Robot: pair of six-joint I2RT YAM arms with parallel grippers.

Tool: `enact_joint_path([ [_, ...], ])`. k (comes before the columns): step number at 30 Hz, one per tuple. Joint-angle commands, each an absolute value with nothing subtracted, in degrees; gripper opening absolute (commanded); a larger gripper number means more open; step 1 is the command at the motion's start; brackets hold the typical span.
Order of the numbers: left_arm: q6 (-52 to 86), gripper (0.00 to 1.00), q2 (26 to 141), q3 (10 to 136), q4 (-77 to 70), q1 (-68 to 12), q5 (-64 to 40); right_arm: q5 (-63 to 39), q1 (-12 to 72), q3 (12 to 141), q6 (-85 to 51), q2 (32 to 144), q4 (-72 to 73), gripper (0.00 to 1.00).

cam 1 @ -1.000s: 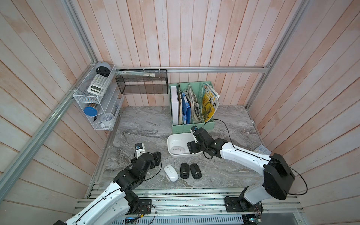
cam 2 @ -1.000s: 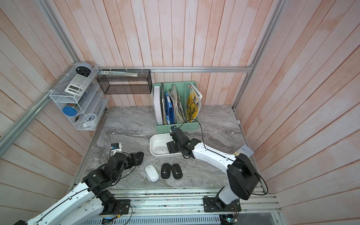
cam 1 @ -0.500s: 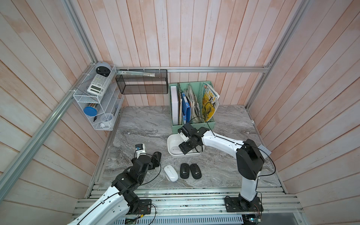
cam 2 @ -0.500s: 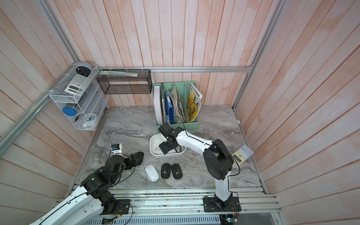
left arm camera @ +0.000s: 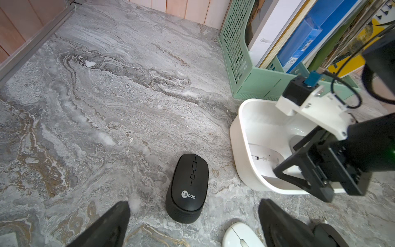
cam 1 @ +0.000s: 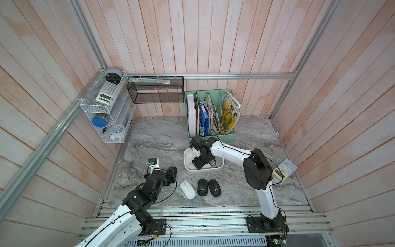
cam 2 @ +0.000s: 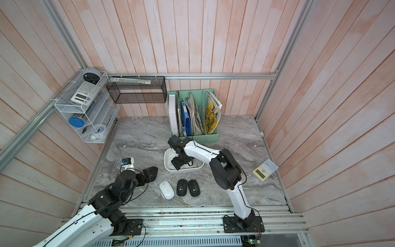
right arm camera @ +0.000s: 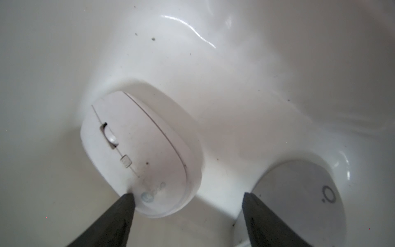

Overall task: Take out the mouse from the storage box
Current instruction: Pick up the mouse from the storage box.

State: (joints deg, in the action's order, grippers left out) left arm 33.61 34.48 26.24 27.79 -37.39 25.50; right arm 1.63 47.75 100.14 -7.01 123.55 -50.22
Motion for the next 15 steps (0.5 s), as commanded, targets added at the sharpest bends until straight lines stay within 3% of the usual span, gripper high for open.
enact_joint_path([
  [1,32.70,1.00,33.85,25.59,26.85,-37.07,24.96,5.24,46.69,102.90,-8.71,126.59,-52.77,0.86],
  [10,32.78,1.00,33.73,25.50,26.85,-37.09,25.06,8.10,45.70,109.69,-8.06,129.18,-53.22,0.85],
  [15,32.83,1.00,33.54,25.53,26.98,-37.09,25.14,3.80,46.68,104.95,-1.67,123.50,-48.43,0.85],
])
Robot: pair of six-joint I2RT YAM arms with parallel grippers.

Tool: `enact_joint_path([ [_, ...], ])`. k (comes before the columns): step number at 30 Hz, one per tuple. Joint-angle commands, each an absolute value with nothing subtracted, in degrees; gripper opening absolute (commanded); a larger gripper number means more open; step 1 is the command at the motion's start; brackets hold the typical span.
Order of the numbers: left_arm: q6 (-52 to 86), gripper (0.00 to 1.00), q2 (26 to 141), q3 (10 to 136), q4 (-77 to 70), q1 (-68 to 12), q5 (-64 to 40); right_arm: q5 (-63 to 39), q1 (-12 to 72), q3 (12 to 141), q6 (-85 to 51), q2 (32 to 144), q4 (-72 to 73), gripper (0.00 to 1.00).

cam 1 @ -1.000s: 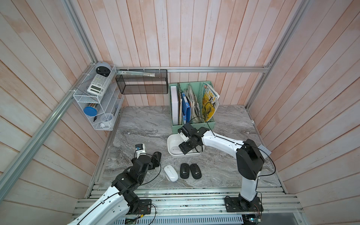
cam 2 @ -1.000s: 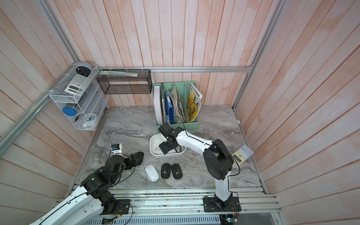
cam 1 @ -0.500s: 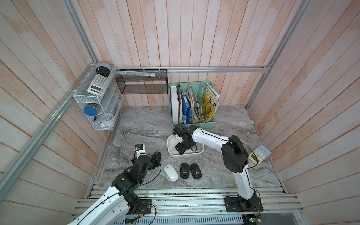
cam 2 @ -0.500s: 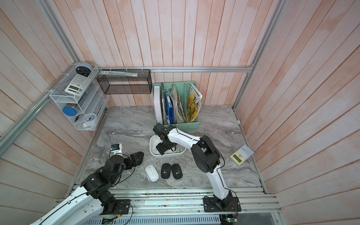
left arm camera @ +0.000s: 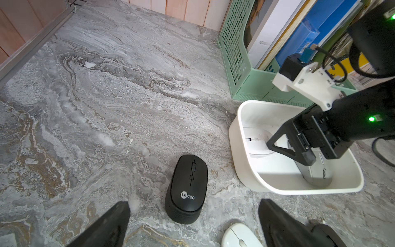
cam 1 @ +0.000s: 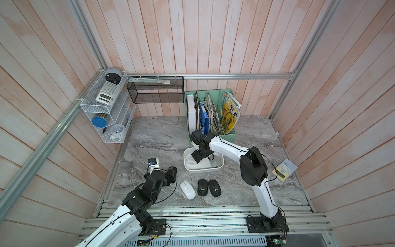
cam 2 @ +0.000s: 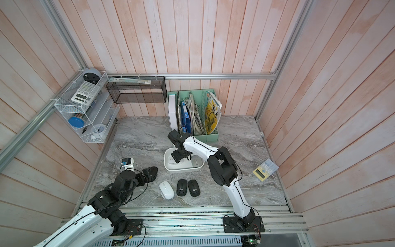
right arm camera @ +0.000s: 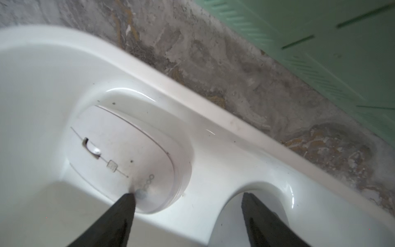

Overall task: Take out the mouse from the storage box
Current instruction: Pick up the mouse from the storage box.

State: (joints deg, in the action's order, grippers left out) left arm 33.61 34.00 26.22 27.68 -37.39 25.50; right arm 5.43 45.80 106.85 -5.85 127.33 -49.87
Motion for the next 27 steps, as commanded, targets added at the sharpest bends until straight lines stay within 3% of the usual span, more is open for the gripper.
enact_joint_path([
  [1,32.78,1.00,33.28,25.42,26.98,-37.08,25.14,3.26,47.27,103.76,0.75,122.25,-47.64,0.86],
  [14,32.87,1.00,32.03,25.05,27.02,-37.08,24.87,-5.51,48.24,104.32,19.34,122.24,-49.67,0.86],
  [27,32.81,1.00,31.43,24.93,26.97,-37.07,24.70,1.68,47.92,112.31,24.25,130.19,-53.05,0.86],
])
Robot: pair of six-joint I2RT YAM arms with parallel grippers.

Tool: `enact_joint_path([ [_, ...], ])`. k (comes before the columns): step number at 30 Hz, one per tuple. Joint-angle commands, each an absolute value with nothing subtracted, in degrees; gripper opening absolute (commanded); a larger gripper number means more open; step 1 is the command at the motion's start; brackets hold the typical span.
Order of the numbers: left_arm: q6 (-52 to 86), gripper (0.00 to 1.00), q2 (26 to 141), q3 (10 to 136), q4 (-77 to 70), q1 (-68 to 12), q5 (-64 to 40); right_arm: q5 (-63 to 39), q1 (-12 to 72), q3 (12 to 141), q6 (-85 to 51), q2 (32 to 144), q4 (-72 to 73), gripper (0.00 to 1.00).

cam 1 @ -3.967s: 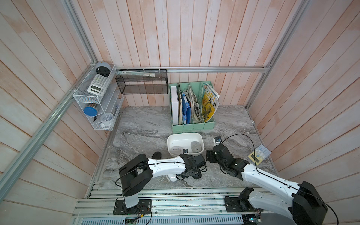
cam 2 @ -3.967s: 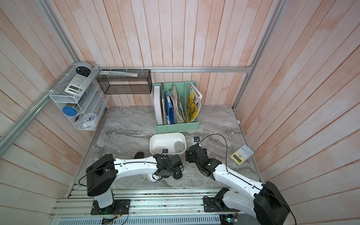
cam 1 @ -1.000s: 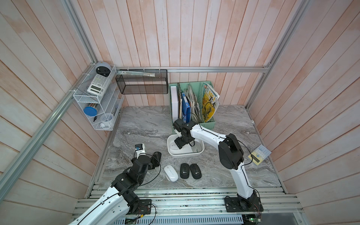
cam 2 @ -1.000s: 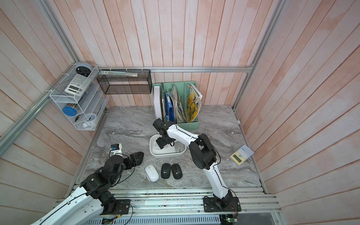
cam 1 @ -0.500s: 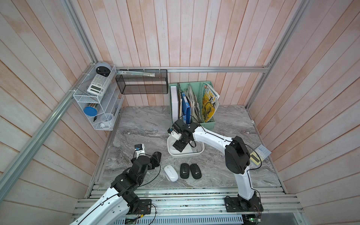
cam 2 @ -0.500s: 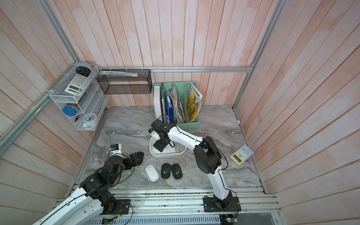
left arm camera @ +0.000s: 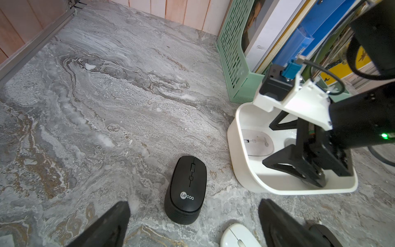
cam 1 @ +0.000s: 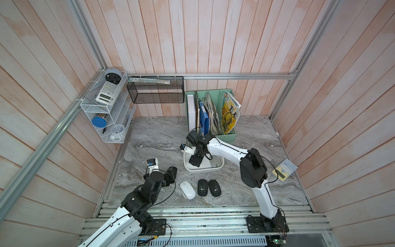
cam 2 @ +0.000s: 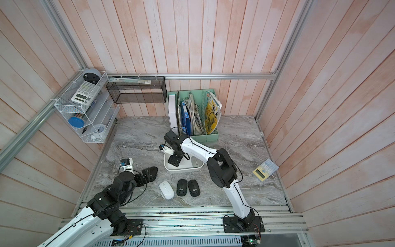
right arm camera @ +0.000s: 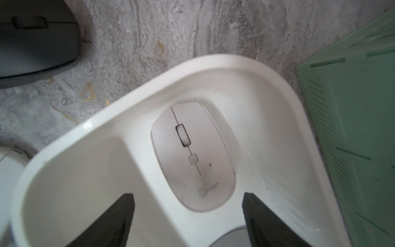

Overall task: Take out the mouse from the storage box
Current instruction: Pick up the mouse from the storage box.

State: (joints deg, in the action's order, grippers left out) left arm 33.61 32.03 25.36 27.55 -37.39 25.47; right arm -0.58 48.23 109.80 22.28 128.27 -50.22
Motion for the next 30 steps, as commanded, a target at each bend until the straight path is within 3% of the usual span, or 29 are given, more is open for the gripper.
enact_joint_path([
  [1,32.79,1.00,31.42,24.88,27.04,-37.09,24.70,1.99,47.83,112.90,24.53,130.70,-53.02,0.86],
  [12,32.96,1.00,31.27,24.87,27.16,-37.06,25.15,1.23,46.85,118.68,25.04,137.04,-56.66,0.86],
  [22,32.97,1.00,31.32,24.79,26.98,-37.04,25.24,-2.50,47.27,120.16,24.17,138.34,-57.66,0.68],
  [25,32.96,1.00,31.30,24.79,27.11,-37.04,25.23,-2.37,47.46,119.83,24.19,138.59,-57.46,0.69],
  [30,32.98,1.00,31.34,24.83,27.11,-37.08,25.22,-2.08,47.46,119.64,24.03,139.48,-57.00,0.80],
])
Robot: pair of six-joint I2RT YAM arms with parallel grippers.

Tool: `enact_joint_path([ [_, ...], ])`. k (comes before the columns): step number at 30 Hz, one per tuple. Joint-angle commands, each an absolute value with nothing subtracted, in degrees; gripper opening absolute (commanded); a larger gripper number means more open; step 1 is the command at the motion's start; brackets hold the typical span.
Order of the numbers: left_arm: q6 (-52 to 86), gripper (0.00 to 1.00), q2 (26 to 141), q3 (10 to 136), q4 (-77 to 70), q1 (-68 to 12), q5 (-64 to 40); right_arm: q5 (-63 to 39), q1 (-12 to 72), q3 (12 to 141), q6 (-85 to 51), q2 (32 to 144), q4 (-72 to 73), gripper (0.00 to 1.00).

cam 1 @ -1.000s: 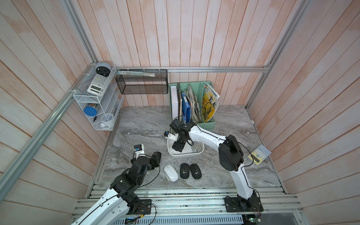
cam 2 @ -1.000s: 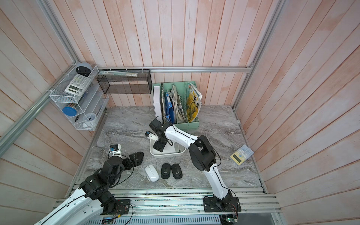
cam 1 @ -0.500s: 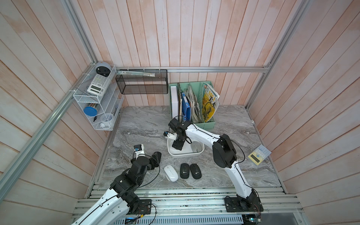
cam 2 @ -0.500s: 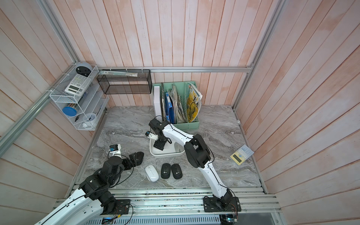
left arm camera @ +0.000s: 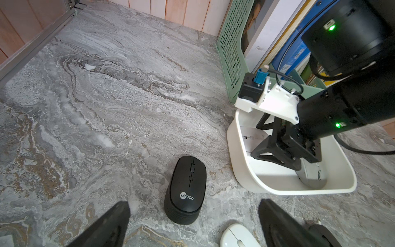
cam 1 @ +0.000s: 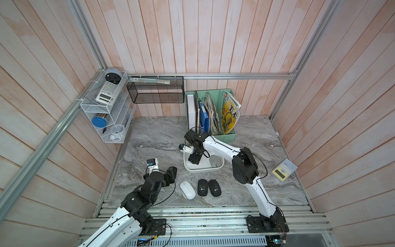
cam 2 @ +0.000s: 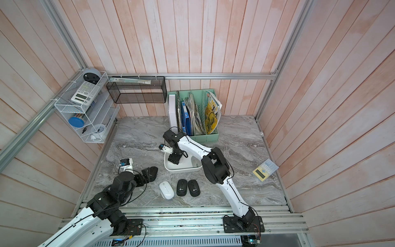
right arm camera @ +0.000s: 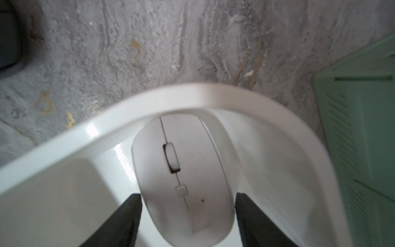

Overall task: Take out the mouse from the storage box
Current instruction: Pick up the mouse from the storage box.

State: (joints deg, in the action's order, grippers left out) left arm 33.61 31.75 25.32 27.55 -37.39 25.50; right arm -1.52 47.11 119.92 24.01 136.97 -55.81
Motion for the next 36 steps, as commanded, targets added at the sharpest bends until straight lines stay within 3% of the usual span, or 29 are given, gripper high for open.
enact_joint_path([
  [1,32.97,1.00,31.21,24.79,27.11,-37.12,25.25,-2.20,47.46,119.47,24.05,139.48,-56.72,0.82],
  [5,32.97,1.00,31.31,24.80,27.06,-37.01,25.20,-2.44,47.45,119.28,23.77,139.40,-55.99,0.80],
  [14,32.96,1.00,31.46,24.79,26.99,-37.11,25.21,-2.86,47.99,113.38,22.07,133.58,-50.42,0.61],
  [22,32.99,1.00,31.64,24.82,26.98,-37.05,25.22,-3.56,47.64,107.70,18.42,123.38,-45.77,0.60],
  [36,33.02,1.00,31.45,24.70,26.90,-37.09,25.14,10.82,47.28,82.77,1.44,101.24,-30.89,0.58],
])
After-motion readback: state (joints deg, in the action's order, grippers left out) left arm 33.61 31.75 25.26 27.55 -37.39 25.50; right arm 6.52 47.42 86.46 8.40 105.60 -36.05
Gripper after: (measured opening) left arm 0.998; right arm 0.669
